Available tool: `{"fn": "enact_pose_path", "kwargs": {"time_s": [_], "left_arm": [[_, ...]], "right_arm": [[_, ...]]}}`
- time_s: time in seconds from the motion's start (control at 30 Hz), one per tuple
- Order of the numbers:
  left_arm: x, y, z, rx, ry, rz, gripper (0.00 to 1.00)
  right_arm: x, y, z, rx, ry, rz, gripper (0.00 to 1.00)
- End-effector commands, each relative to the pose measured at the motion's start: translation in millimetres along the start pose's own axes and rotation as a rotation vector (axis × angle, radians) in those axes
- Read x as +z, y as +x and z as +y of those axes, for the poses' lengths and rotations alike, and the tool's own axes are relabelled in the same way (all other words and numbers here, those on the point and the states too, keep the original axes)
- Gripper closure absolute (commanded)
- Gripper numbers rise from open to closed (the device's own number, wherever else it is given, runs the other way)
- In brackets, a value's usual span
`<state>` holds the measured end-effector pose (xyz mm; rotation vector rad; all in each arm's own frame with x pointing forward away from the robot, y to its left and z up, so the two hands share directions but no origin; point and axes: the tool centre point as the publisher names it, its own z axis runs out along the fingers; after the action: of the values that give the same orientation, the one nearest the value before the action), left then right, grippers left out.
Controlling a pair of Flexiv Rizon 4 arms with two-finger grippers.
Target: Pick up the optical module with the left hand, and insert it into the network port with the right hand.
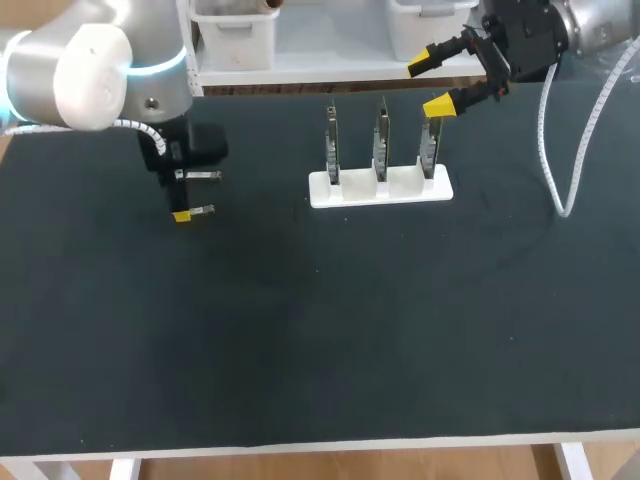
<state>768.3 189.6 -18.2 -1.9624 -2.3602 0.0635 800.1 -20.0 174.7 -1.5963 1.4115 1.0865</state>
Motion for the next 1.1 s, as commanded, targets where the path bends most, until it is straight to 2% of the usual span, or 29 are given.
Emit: {"fn": "enact_pose_path", "kwargs": {"time_s": [0.03, 0.2, 0.27, 0.7, 1.1], "left_arm": [[-0.2, -0.7, 3.2, 0.003, 0.007, 0.003, 1.00], [-0.2, -0.7, 3.2, 0.003, 0.007, 0.003, 1.00], [-3.9, -2.7, 2.2, 0.012, 0.003, -0.030, 1.00], [-39.9, -28.6, -4.1, 0.100, -0.032, -0.403, 1.00], [-45.5, -28.4, -3.0, 0.099, -0.048, -0.429, 1.00]], "right_arm": [[0.3, -0.4, 2.6, -0.001, 0.006, 0.001, 0.00], [0.3, -0.4, 2.6, -0.001, 0.006, 0.001, 0.00], [0.3, -0.4, 2.6, -0.001, 0.006, 0.001, 0.00], [0.3, -0.4, 2.6, -0.001, 0.006, 0.001, 0.00], [0.3, -0.4, 2.6, -0.001, 0.006, 0.001, 0.00]]}}
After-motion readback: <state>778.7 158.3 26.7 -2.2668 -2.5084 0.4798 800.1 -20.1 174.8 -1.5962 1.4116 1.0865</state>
